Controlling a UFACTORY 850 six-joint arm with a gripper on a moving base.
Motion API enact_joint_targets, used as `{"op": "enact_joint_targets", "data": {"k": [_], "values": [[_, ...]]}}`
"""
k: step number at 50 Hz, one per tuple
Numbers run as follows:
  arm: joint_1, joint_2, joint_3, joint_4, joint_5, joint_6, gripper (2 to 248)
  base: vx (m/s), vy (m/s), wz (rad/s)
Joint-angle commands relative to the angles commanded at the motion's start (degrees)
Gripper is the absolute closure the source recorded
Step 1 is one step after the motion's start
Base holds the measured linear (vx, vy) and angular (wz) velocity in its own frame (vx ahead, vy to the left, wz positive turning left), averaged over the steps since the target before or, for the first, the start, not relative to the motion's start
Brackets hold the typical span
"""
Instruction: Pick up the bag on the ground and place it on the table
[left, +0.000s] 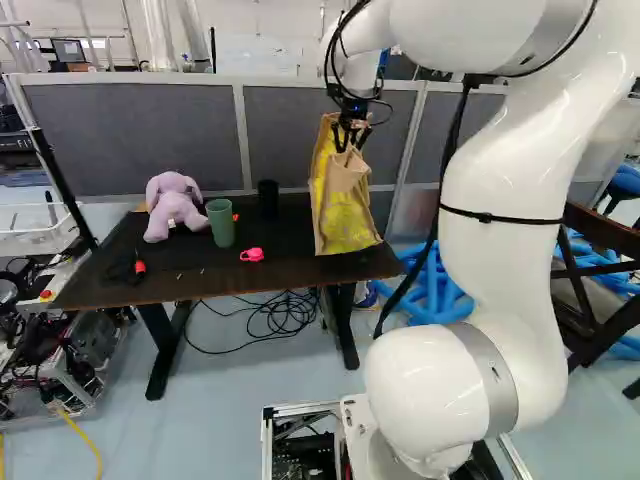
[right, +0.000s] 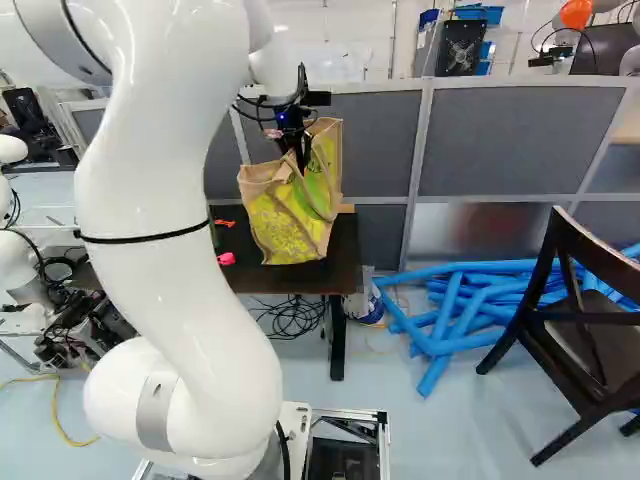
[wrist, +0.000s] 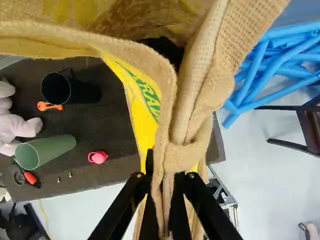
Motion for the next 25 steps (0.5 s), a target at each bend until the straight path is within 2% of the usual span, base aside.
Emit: {"op": "enact_joint_targets", "data": {"k": [13,25], "values": [[0.2,-4.5,-3.5,0.0,-2.9,0.0,229,0.0,0.0,0.0],[0.3,-8.7,-6.9,0.0,-3.4,0.0,229,0.0,0.0,0.0]]}}
